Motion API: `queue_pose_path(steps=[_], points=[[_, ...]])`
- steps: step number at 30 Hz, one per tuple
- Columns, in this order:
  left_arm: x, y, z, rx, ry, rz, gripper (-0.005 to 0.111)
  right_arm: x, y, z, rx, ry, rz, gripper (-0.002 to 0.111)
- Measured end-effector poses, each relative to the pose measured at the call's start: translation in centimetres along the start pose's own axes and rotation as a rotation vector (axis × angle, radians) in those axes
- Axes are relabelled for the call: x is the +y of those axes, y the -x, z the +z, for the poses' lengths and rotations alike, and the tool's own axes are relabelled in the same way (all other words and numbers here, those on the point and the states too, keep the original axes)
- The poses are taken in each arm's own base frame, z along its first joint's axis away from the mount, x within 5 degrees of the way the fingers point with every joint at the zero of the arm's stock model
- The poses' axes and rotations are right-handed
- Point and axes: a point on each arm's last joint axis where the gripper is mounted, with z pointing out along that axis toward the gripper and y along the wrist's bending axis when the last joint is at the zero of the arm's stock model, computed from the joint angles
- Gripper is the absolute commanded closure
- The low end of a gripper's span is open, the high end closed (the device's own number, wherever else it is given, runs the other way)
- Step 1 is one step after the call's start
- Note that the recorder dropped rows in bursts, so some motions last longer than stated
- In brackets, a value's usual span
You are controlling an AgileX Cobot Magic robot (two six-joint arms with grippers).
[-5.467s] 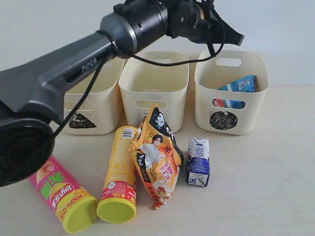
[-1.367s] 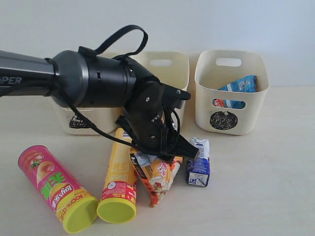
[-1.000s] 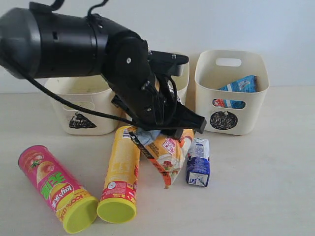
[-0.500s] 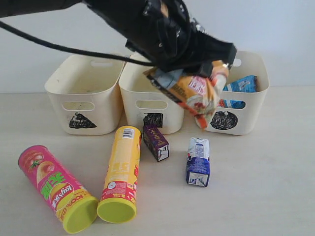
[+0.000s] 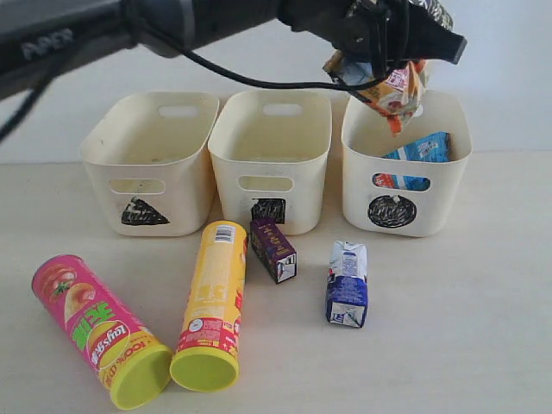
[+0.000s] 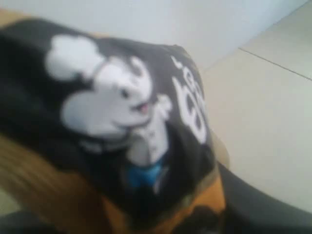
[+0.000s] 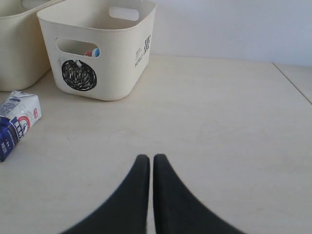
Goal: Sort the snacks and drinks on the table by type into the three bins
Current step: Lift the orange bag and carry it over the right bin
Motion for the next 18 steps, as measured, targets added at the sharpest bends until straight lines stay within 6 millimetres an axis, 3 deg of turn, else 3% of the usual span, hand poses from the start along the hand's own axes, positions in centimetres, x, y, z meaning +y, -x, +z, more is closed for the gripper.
queue_pose_path(steps=[6, 10, 18], points=[[0.8, -0.1, 4.0, -0.101, 0.093, 0.078, 0.103, 0.0, 0.0, 0.0, 0.0, 0.0, 0.0, 0.108], [1.8, -1.6, 6.9, -0.124, 0.128, 0.092, 0.103, 0.0, 0.0, 0.0, 0.0, 0.0, 0.0, 0.108], [2.2, -4.1, 10.6, -0.194, 0.103, 0.103, 0.103, 0.0, 0.0, 0.0, 0.0, 0.0, 0.0, 0.108]])
